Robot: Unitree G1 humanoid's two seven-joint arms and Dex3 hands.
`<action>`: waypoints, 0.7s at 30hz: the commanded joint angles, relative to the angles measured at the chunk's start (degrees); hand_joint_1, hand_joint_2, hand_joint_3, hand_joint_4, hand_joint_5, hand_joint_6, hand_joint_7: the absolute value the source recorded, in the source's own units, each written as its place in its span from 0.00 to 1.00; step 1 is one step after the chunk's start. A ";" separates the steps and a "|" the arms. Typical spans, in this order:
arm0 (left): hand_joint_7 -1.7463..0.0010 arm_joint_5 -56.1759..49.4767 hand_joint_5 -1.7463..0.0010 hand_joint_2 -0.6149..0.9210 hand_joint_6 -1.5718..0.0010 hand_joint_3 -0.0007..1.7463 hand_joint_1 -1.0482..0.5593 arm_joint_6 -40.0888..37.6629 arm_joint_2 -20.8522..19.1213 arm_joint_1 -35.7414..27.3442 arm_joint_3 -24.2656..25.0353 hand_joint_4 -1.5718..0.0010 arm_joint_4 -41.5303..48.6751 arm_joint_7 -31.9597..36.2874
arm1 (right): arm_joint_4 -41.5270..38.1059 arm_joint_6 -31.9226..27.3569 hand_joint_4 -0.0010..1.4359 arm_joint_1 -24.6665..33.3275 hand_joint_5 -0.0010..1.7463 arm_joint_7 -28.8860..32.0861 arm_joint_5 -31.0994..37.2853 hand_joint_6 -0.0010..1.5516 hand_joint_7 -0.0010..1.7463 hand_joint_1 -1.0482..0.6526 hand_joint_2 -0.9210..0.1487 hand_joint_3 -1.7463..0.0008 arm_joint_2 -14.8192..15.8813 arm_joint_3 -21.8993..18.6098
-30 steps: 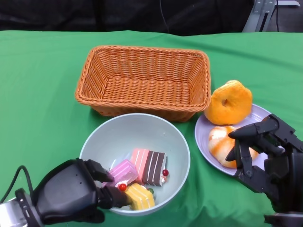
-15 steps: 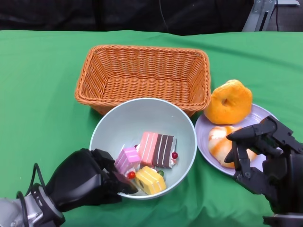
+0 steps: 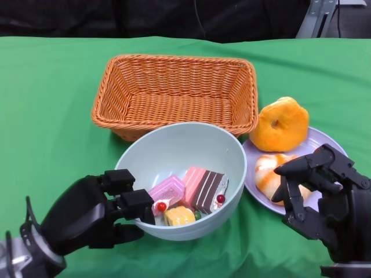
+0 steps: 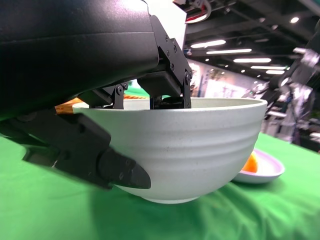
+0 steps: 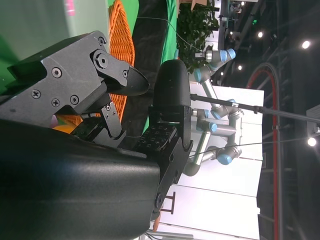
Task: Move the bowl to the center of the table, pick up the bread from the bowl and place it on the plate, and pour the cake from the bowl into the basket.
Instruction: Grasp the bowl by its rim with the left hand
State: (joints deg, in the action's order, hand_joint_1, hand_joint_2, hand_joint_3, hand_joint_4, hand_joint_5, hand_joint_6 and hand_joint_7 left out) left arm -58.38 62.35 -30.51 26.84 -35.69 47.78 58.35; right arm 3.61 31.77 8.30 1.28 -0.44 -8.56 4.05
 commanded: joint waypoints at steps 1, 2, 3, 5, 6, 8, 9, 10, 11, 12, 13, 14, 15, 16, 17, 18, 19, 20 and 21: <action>0.01 2.86 0.00 0.63 0.57 0.74 0.69 4.54 -3.05 -2.10 2.65 0.51 -3.63 -0.64 | 0.53 -0.60 0.59 0.22 0.88 0.29 -0.47 0.53 0.63 0.58 0.27 0.47 0.35 -0.57; 0.03 3.43 0.01 0.63 0.56 0.75 0.68 5.68 -3.54 -2.74 3.39 0.51 -4.51 -1.03 | 0.44 -0.64 0.59 0.21 0.88 0.20 -0.53 0.53 0.63 0.58 0.27 0.47 0.42 -0.61; 0.06 3.90 0.02 0.63 0.54 0.76 0.67 6.59 -3.98 -3.29 4.13 0.50 -5.28 -1.61 | 0.39 -0.74 0.59 0.20 0.88 0.08 -0.61 0.52 0.63 0.58 0.26 0.47 0.50 -0.66; 0.10 4.63 0.06 0.63 0.51 0.76 0.67 8.32 -4.87 -4.34 5.79 0.48 -7.01 -2.57 | 0.32 -0.91 0.59 0.18 0.89 -0.05 -0.70 0.52 0.63 0.58 0.26 0.47 0.56 -0.69; 0.14 5.01 0.09 0.61 0.49 0.77 0.67 9.10 -5.23 -4.80 6.70 0.46 -7.78 -3.21 | 0.04 -0.74 0.59 0.04 0.89 -0.01 -0.64 0.52 0.63 0.58 0.26 0.47 0.54 -0.81; 0.17 5.59 0.12 0.60 0.47 0.79 0.66 10.32 -5.50 -5.53 8.41 0.45 -8.76 -4.42 | -0.39 -0.47 0.59 -0.16 0.89 -0.01 -0.56 0.52 0.63 0.58 0.26 0.47 0.54 -0.95; 0.18 5.74 0.12 0.60 0.46 0.80 0.66 10.74 -5.42 -5.81 9.16 0.44 -8.98 -5.04 | -0.49 -0.43 0.59 -0.21 0.89 -0.05 -0.56 0.52 0.63 0.58 0.26 0.47 0.54 -0.98; 0.19 6.61 0.12 0.60 0.45 0.80 0.66 11.66 -5.45 -6.18 10.11 0.44 -9.44 -5.82 | -0.64 -0.37 0.59 -0.27 0.89 -0.09 -0.58 0.52 0.63 0.58 0.26 0.47 0.54 -1.01; 0.21 7.36 0.17 0.60 0.44 0.80 0.66 12.38 -5.40 -6.50 10.92 0.42 -9.76 -6.64 | -0.76 -0.31 0.59 -0.32 0.89 -0.12 -0.59 0.52 0.63 0.58 0.26 0.47 0.53 -1.03; 0.22 8.36 0.19 0.61 0.44 0.81 0.65 13.01 -5.24 -6.74 11.81 0.42 -10.21 -7.61 | -1.12 -0.02 0.59 -0.43 0.89 -0.12 -0.62 0.52 0.63 0.58 0.26 0.47 0.49 -1.09; 0.22 9.13 0.20 0.61 0.44 0.81 0.65 13.47 -5.03 -6.96 12.57 0.41 -10.52 -8.54 | -1.38 0.20 0.59 -0.52 0.89 -0.13 -0.64 0.52 0.64 0.58 0.26 0.47 0.46 -1.14; 0.23 9.96 0.20 0.62 0.44 0.81 0.65 13.32 -4.51 -7.10 13.43 0.40 -11.11 -9.51 | -1.60 0.36 0.59 -0.57 0.89 -0.03 -0.51 0.52 0.64 0.58 0.26 0.47 0.39 -1.15; 0.21 10.93 0.20 0.61 0.43 0.83 0.66 13.19 -3.94 -7.19 14.19 0.39 -11.53 -10.64 | -1.64 0.21 0.59 -0.54 0.89 0.13 -0.28 0.52 0.64 0.58 0.26 0.46 0.32 -1.15; 0.20 12.51 0.20 0.60 0.43 0.84 0.66 13.27 -3.07 -7.07 14.72 0.38 -11.43 -11.90 | -1.57 -0.15 0.59 -0.42 0.89 0.32 0.17 0.52 0.64 0.58 0.27 0.46 0.33 -1.12; 0.19 14.09 0.21 0.60 0.44 0.83 0.67 13.42 -2.24 -6.87 15.17 0.38 -11.14 -13.27 | -1.56 -0.36 0.59 -0.32 0.89 0.44 0.55 0.52 0.64 0.58 0.27 0.46 0.37 -1.08; 0.18 15.66 0.20 0.62 0.45 0.81 0.68 13.73 -1.36 -6.32 15.40 0.38 -10.43 -14.72 | -1.64 -0.38 0.59 -0.22 0.89 0.56 0.93 0.51 0.65 0.58 0.27 0.45 0.37 -1.01; 0.17 17.13 0.18 0.64 0.46 0.76 0.67 14.31 -0.30 -5.52 15.59 0.39 -9.39 -15.92 | -1.79 -0.37 0.59 -0.10 0.89 0.65 1.29 0.51 0.65 0.58 0.27 0.45 0.34 -0.89; 0.17 18.89 0.18 0.67 0.47 0.72 0.67 14.80 0.66 -4.89 15.65 0.40 -8.39 -17.34 | -1.99 -0.27 0.58 -0.01 0.89 0.68 1.55 0.51 0.66 0.58 0.28 0.44 0.32 -0.79; 0.16 20.48 0.18 0.72 0.48 0.64 0.66 15.09 1.94 -4.03 15.82 0.41 -7.36 -18.66 | -2.48 0.07 0.58 0.04 0.89 0.64 1.77 0.50 0.66 0.58 0.28 0.44 0.33 -0.64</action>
State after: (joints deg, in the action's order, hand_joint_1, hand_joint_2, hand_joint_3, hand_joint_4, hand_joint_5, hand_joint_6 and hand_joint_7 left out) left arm -41.29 76.32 -29.53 20.71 -21.08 39.35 40.84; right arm 1.56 31.20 8.20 1.51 0.93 -8.55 3.47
